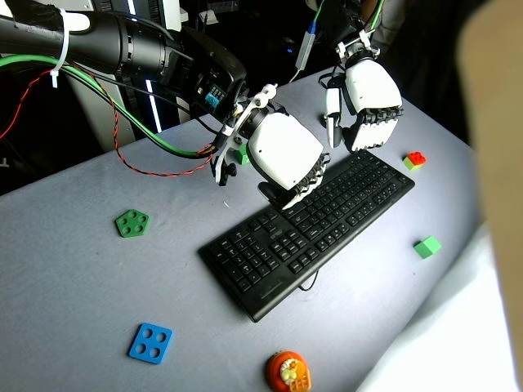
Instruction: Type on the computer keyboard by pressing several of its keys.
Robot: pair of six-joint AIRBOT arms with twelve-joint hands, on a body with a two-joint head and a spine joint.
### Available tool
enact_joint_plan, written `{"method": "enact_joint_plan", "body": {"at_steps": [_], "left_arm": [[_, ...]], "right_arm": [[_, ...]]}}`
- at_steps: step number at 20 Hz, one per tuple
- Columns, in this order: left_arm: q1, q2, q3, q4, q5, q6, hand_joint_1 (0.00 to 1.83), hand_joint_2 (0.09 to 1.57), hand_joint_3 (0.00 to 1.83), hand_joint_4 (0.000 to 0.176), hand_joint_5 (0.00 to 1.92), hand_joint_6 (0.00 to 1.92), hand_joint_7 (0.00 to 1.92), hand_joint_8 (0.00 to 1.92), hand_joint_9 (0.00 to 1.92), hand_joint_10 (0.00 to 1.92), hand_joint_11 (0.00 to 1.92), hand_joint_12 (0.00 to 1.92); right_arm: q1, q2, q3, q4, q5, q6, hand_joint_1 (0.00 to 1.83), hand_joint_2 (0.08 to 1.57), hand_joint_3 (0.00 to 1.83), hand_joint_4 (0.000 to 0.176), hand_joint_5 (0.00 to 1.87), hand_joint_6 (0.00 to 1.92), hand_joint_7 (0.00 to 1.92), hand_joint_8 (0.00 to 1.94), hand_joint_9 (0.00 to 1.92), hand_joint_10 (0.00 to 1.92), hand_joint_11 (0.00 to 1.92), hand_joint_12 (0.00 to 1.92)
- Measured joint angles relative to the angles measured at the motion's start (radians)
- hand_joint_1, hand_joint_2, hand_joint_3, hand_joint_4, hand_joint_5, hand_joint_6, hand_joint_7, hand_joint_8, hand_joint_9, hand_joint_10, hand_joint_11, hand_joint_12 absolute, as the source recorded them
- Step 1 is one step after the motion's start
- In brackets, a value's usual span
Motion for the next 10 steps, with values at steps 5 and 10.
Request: {"method": "enact_joint_plan", "body": {"at_steps": [5,10], "left_arm": [[0.025,-0.005,0.005,-0.005,-0.022,0.003,0.01,1.27,0.0,0.038,0.16,0.0,0.22,0.0,0.24,0.0,0.0,0.73],[0.117,-0.035,0.022,-0.012,-0.095,-0.032,0.0,1.27,0.0,0.039,0.13,0.0,0.18,0.0,0.18,0.0,0.0,0.57]], "right_arm": [[0.0,-0.013,0.0,-0.005,0.008,0.003,0.05,1.2,0.0,0.0,0.32,0.04,0.33,0.0,0.33,0.05,0.0,1.0],[0.003,-0.012,0.0,0.003,0.038,-0.011,0.06,1.2,0.0,0.0,0.32,0.02,0.33,0.0,0.32,0.02,0.0,0.85]]}}
